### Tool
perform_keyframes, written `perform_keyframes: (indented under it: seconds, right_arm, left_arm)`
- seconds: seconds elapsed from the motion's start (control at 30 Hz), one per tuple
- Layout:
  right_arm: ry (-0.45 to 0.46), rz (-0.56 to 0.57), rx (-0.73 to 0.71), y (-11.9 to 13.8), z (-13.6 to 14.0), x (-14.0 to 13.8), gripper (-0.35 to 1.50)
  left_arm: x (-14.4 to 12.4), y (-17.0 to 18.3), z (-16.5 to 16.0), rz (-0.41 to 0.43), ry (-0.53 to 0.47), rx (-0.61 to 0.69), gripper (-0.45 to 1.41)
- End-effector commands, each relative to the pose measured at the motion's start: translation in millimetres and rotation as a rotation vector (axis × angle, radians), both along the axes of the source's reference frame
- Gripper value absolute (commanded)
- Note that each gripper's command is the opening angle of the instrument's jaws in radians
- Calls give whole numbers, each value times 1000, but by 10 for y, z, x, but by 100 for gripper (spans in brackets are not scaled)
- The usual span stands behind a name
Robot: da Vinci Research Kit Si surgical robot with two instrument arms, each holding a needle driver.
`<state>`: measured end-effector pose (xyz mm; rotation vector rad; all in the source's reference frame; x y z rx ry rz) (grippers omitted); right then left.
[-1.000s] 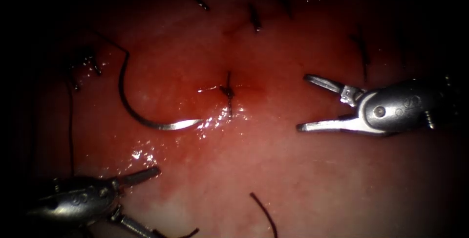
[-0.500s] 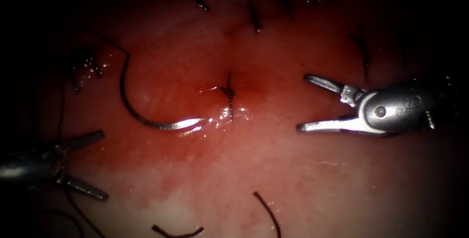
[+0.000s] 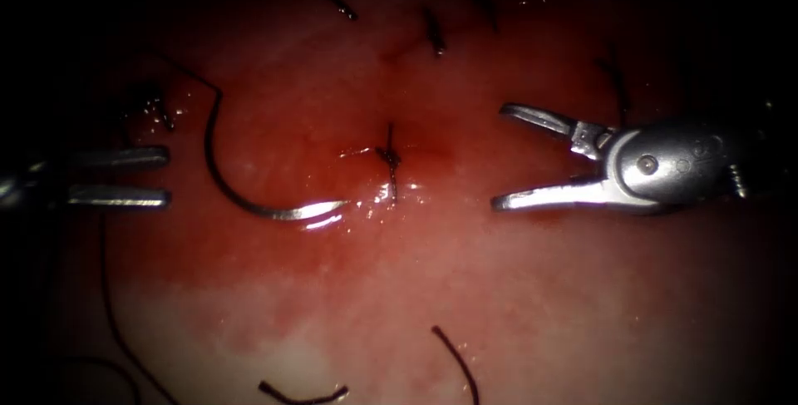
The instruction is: Wound Closure
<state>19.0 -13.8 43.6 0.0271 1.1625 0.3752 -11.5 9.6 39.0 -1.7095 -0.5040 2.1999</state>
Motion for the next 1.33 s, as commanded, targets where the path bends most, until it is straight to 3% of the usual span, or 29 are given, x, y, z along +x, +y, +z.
perform_keyframes:
  seconds: [0.03, 0.3, 1.33]
  right_arm:
    - [1, -6, -1, -8, 1, 6, 128]
    - [-9, -23, -20, 6, -14, 5, 123]
    - [-5, -30, -25, 2, -11, -1, 121]
  left_arm:
    - [-7, -9, 6, 2, -3, 0, 21]
    - [-35, -13, 12, 21, -16, -25, 61]
    - [-47, -15, 27, 28, -10, -45, 61]
